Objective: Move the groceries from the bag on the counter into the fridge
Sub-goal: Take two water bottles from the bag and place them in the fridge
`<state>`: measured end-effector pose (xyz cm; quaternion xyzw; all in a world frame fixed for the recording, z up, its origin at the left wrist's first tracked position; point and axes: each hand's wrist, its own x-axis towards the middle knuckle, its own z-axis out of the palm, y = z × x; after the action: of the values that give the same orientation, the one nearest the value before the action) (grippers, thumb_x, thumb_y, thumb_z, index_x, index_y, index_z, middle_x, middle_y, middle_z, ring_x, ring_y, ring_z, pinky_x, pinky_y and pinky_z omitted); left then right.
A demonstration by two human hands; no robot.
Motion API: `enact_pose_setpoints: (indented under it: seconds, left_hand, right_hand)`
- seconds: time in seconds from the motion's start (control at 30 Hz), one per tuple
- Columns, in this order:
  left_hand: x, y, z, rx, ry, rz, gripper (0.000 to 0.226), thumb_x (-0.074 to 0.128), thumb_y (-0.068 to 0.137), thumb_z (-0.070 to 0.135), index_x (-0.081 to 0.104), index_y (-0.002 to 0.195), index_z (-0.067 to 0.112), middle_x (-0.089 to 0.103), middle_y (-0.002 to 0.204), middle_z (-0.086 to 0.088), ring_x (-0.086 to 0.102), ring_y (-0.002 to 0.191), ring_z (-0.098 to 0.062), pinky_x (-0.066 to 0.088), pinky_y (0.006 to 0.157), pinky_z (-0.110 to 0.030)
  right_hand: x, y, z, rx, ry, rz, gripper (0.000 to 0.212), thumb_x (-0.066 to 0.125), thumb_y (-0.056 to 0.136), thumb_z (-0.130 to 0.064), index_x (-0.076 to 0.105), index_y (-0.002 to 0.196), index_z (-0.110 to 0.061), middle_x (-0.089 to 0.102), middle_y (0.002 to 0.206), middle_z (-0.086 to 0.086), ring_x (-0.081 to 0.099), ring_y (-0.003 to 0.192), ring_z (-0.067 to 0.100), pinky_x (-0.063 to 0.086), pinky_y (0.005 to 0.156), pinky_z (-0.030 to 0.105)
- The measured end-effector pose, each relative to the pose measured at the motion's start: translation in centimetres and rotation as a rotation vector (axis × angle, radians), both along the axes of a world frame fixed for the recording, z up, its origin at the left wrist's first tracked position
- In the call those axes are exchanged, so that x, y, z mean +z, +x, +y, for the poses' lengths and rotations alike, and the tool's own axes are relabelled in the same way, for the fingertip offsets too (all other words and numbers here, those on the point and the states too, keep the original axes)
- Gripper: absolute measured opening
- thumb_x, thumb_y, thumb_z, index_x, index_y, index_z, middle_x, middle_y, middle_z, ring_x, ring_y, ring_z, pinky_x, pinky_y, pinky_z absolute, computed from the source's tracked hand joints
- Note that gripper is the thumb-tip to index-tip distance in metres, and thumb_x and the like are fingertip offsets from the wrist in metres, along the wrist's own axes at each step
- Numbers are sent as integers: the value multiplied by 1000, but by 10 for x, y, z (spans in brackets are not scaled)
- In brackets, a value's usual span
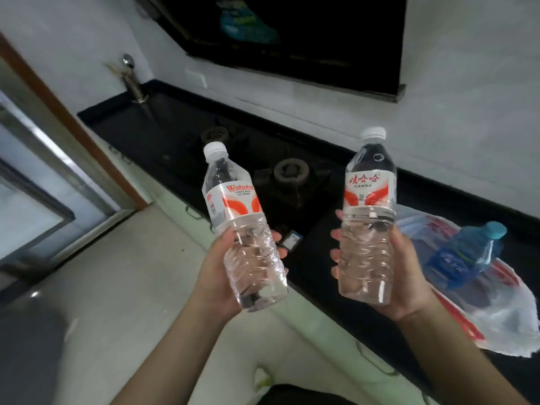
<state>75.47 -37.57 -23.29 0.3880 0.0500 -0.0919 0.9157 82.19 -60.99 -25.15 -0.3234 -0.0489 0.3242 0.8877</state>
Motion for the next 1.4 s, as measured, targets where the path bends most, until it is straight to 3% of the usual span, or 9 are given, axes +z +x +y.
enact_pose_setpoints:
  seconds: [0.17, 0.27, 0.4, 0.53, 0.7, 0.93, 1.0, 1.17, 1.4]
  left_hand:
    - [5, -44, 36, 157, -39, -72, 57, 89, 53, 43, 75, 97, 11, 71, 91, -9, 69, 79, -24, 57, 73, -40]
    - [5, -72, 62, 250, -52, -81, 57, 90, 53, 41, 74, 99, 11, 71, 91, -9, 69, 80, -24, 58, 74, -42]
    - [4, -122, 98, 418, -55, -66, 59, 92, 47, 42, 76, 94, 11, 70, 89, -9, 69, 80, -25, 56, 75, -42]
    - [2, -187, 135, 556, -81, -57, 58, 93, 45, 43, 77, 91, 12, 71, 88, -8, 70, 79, -24, 57, 73, -42]
    - [1, -280, 189, 686, -38, -90, 58, 90, 51, 45, 76, 94, 9, 71, 91, -9, 69, 83, -24, 58, 75, -43]
    - [9, -374, 249, 869, -6, -133, 60, 90, 52, 44, 74, 95, 6, 70, 92, -11, 69, 83, -25, 58, 74, -44]
    - [10, -390, 259, 908, -29, -143, 60, 90, 51, 43, 73, 95, 6, 70, 92, -11, 69, 82, -25, 58, 73, -43]
    - [9, -410, 279, 992, -26, -152, 60, 91, 49, 43, 74, 92, 6, 69, 89, -11, 68, 79, -25, 57, 71, -42]
    - [8, -390, 319, 1099, -32, -169, 56, 88, 54, 44, 75, 96, 10, 69, 89, -7, 68, 79, -22, 56, 73, -41]
  right_hand:
    - [8, -16, 54, 131, -103, 36, 46, 53, 84, -47, 73, 107, -13, 69, 100, 12, 69, 79, 24, 58, 66, 37]
    - [15, -30, 92, 249, -113, 14, 65, 86, 52, -49, 74, 103, -12, 70, 97, 12, 69, 76, 24, 58, 64, 36]
    - [22, -56, 149, 379, -155, -5, 81, 93, 32, -46, 71, 101, -9, 69, 88, 10, 67, 70, 23, 57, 60, 35]
    - [20, -91, 210, 526, -129, -33, 66, 91, 37, -48, 76, 89, -11, 70, 86, 8, 68, 71, 21, 58, 63, 34]
    - [18, -135, 289, 676, -71, -52, 58, 80, 57, -49, 73, 101, -11, 70, 95, 6, 68, 76, 21, 57, 65, 36]
    - [21, -207, 377, 813, -115, -92, 46, 69, 65, -50, 76, 91, -13, 71, 90, 6, 69, 74, 20, 58, 62, 36]
    - [20, -222, 397, 846, -128, -87, 42, 62, 72, -48, 76, 90, -12, 70, 91, 7, 68, 73, 21, 57, 61, 36]
    - [21, -229, 441, 1020, -103, -181, 59, 82, 51, -52, 77, 93, -12, 73, 89, 6, 70, 77, 19, 58, 70, 36]
    - [21, -204, 507, 1081, -41, -156, 52, 76, 59, -46, 74, 98, -12, 72, 92, 7, 70, 74, 22, 59, 66, 37]
